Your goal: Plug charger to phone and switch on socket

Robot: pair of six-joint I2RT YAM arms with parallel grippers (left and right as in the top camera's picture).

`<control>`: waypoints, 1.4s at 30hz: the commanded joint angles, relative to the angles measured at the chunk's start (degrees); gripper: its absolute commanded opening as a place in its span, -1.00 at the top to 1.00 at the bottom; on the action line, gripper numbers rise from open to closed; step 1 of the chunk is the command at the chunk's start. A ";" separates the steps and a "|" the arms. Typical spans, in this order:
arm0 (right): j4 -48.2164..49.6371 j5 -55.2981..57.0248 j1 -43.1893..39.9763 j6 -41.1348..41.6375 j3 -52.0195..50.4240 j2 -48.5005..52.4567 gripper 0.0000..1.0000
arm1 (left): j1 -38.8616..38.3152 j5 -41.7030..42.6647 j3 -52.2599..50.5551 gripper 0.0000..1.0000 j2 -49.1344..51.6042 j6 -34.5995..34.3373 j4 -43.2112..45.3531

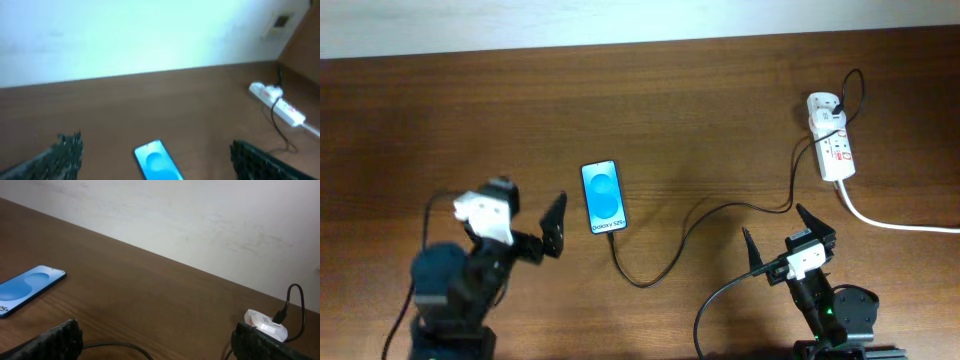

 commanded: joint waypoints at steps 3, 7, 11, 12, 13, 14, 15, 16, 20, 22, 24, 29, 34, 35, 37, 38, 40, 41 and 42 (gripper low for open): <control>0.11 0.24 0.52 -0.20 -0.52 -0.50 -0.97 | -1.18 -0.44 -14.32 -0.98 -11.85 9.14 11.21; 0.13 0.24 0.52 -0.17 -0.52 -0.50 -0.97 | -1.18 -0.46 -21.07 -0.98 -17.44 16.13 14.19; 0.13 0.24 0.52 -0.17 -0.52 -0.50 -0.98 | -1.18 -4.09 -26.86 -0.98 -21.84 17.73 16.24; 0.11 0.24 0.52 -0.17 -0.52 -0.50 -0.98 | -1.18 -4.94 -28.39 -0.98 -22.99 17.73 17.11; 0.13 0.24 0.52 -0.17 -0.52 -0.50 -0.97 | -1.18 -5.68 -29.53 -0.98 -24.00 17.73 17.57; 0.11 0.24 0.52 -0.17 -0.52 -0.50 -0.97 | -1.18 -6.16 -30.62 -0.98 -25.05 17.73 17.94; 0.11 0.24 0.52 -0.17 -0.52 -0.50 -0.97 | -1.18 -7.08 -31.91 -0.98 -26.29 17.73 18.25; 0.11 0.24 0.52 -0.17 -0.52 -0.50 -0.98 | -1.18 -7.54 -32.76 -0.99 -27.15 17.73 18.27; 0.11 0.24 0.52 -0.17 -0.52 -0.50 -0.97 | -1.18 -9.05 -35.06 -0.98 -30.14 17.75 16.90; 0.11 0.26 0.52 -0.17 -0.52 -0.50 -0.97 | -1.18 -9.46 -35.06 -0.98 -31.43 17.75 14.12; 0.11 0.26 0.52 -0.17 -0.52 -0.50 -0.98 | -1.11 -9.84 -35.06 -0.98 -33.24 17.66 9.44; 0.13 0.24 0.52 -0.17 -0.52 -0.50 -0.97 | -1.14 -10.27 -35.01 -0.98 -33.48 16.98 9.77; 0.11 0.26 0.52 -0.17 -0.52 -0.50 -0.97 | -1.14 -10.27 -35.01 -0.98 -33.44 17.00 9.77; 0.13 0.26 0.52 -0.17 -0.52 -0.50 -0.97 | -1.14 -10.27 -35.01 -0.99 -33.44 17.00 9.77; 0.11 0.26 0.52 -0.17 -0.52 -0.50 -0.97 | -1.14 -10.27 -35.01 -0.98 -33.44 17.00 9.77; 0.13 0.24 0.52 -0.17 -0.52 -0.50 -0.98 | -1.14 -10.27 -35.01 -0.98 -33.44 17.00 9.77; 0.11 0.24 0.52 -0.17 -0.52 -0.50 -0.98 | -1.14 -10.27 -35.01 -0.98 -33.44 16.98 9.77; 0.13 0.24 0.52 -0.17 -0.52 -0.50 -0.98 | -1.14 -10.27 -35.01 -0.98 -33.44 17.00 9.77; 0.11 0.24 0.52 -0.20 -0.52 -0.50 -0.97 | -1.14 -10.27 -35.01 -0.98 -33.44 17.00 9.77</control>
